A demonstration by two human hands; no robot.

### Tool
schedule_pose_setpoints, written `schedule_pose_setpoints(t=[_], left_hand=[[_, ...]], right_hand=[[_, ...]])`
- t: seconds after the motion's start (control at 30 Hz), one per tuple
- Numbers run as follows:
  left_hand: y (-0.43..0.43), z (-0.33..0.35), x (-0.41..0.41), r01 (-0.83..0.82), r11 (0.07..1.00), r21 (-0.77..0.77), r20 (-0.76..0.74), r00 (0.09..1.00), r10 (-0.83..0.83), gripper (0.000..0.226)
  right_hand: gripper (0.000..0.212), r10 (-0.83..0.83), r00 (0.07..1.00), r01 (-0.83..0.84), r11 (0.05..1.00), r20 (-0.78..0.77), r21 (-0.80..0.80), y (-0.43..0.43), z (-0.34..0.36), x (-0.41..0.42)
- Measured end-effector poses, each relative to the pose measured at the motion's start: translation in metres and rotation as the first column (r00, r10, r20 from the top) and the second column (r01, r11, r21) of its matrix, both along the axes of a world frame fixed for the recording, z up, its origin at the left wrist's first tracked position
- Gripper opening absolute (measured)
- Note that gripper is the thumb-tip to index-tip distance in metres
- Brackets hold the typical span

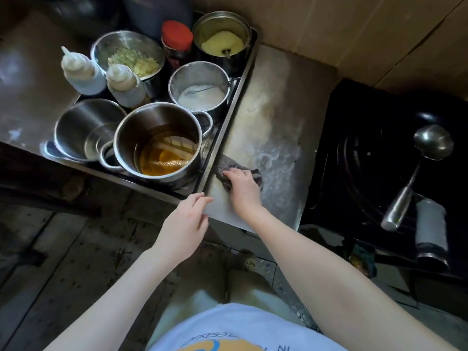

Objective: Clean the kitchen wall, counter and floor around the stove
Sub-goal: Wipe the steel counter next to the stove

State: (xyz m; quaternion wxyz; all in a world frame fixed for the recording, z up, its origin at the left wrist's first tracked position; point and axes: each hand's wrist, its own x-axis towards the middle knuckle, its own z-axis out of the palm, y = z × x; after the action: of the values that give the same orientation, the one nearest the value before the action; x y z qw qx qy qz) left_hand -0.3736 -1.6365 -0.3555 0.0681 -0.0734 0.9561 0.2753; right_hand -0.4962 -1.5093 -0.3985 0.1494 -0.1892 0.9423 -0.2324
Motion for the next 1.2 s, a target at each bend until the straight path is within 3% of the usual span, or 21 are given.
schedule_pose_setpoints(t=[0.23,0.57,0.77,0.9,1.03,1.2], left_hand=[[0.008,-0.003,-0.011,0.090,0.996,0.003,0.003,0.996,-0.090,0.039],[0.034,0.000,-0.028,0.304,0.953,-0.004,-0.030,0.952,-0.304,0.038],[0.056,0.011,-0.038,0.368,0.930,-0.002,-0.039,0.929,-0.368,0.036],[0.082,0.020,-0.046,0.424,0.901,-0.094,0.024,0.905,-0.424,0.038],[0.114,0.026,-0.053,0.523,0.823,-0.220,0.058,0.849,-0.525,0.042],[0.169,0.025,-0.051,0.630,0.734,-0.255,0.053,0.767,-0.640,0.041]], right_hand=[[0.040,0.225,0.974,-0.224,0.974,-0.009,0.043,0.037,-0.003,0.026],[0.059,0.188,0.979,-0.180,0.978,-0.075,0.107,0.069,-0.002,0.059],[0.056,0.098,0.979,-0.081,0.992,-0.179,0.095,0.100,0.011,0.072],[0.053,0.024,0.976,0.004,0.992,-0.218,0.126,0.141,0.019,0.088],[0.051,-0.092,0.972,0.122,0.984,-0.218,0.130,0.185,0.021,0.107],[0.049,-0.266,0.944,0.291,0.950,-0.198,0.110,0.245,0.024,0.138]])
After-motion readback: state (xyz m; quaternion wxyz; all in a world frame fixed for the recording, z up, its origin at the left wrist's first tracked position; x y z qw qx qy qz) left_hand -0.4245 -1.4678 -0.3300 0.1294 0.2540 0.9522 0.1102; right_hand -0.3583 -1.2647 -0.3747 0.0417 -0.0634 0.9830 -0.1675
